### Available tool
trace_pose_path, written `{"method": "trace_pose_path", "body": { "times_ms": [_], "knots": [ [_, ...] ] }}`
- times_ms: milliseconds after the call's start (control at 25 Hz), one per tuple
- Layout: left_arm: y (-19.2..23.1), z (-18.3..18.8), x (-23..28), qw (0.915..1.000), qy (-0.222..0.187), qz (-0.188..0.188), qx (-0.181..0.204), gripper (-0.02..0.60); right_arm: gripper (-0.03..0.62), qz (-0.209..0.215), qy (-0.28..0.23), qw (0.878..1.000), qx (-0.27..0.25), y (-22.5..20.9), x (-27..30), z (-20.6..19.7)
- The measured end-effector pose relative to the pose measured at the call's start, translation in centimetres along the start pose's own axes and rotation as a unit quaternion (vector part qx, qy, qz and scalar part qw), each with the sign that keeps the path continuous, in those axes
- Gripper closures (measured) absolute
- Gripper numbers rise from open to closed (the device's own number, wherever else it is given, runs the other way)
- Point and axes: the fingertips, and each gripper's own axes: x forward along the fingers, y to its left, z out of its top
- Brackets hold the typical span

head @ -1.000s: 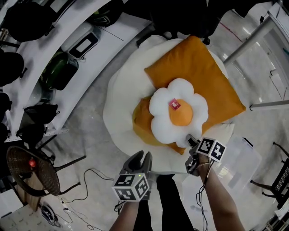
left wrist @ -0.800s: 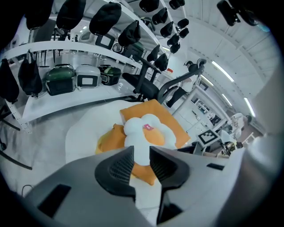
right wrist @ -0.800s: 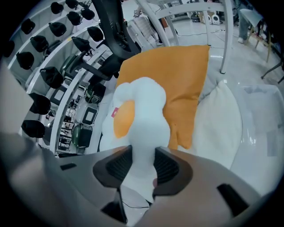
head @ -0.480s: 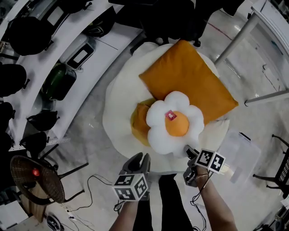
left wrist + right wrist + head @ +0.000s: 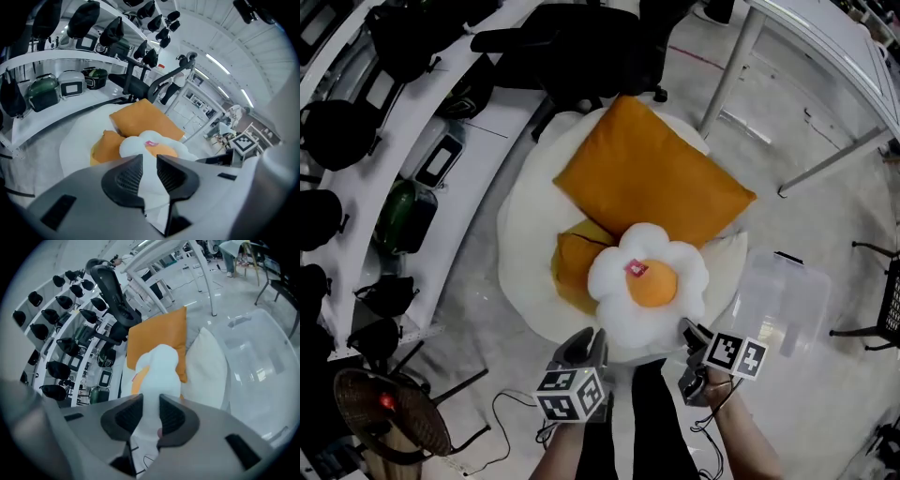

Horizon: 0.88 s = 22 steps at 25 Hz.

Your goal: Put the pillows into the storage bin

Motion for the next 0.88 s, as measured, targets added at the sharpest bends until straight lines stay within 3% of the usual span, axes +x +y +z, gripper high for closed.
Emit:
{"method": "trace_pose_path", "body": {
  "times_ms": [480, 680, 880],
  "knots": [
    [-6.9, -0.7, 2.2, 0.9955, 0.033, -0.054, 0.070, 0.497, 0.523, 0.032, -0.083, 0.995, 0.050, -3.1, -9.8, 0.7],
    [-11.0, -1.8, 4.0, 0.9900, 0.051, -0.085, 0.100, 0.499, 0.531, 0.036, -0.129, 0.987, 0.092, -6.1, -14.2, 1.2],
    [-16.0, -3.4, 5.9, 0.9802, 0.077, -0.123, 0.135, 0.499, 0.539, 0.005, -0.185, 0.972, 0.145, -11.4, -19.5, 1.3]
  ]
}}
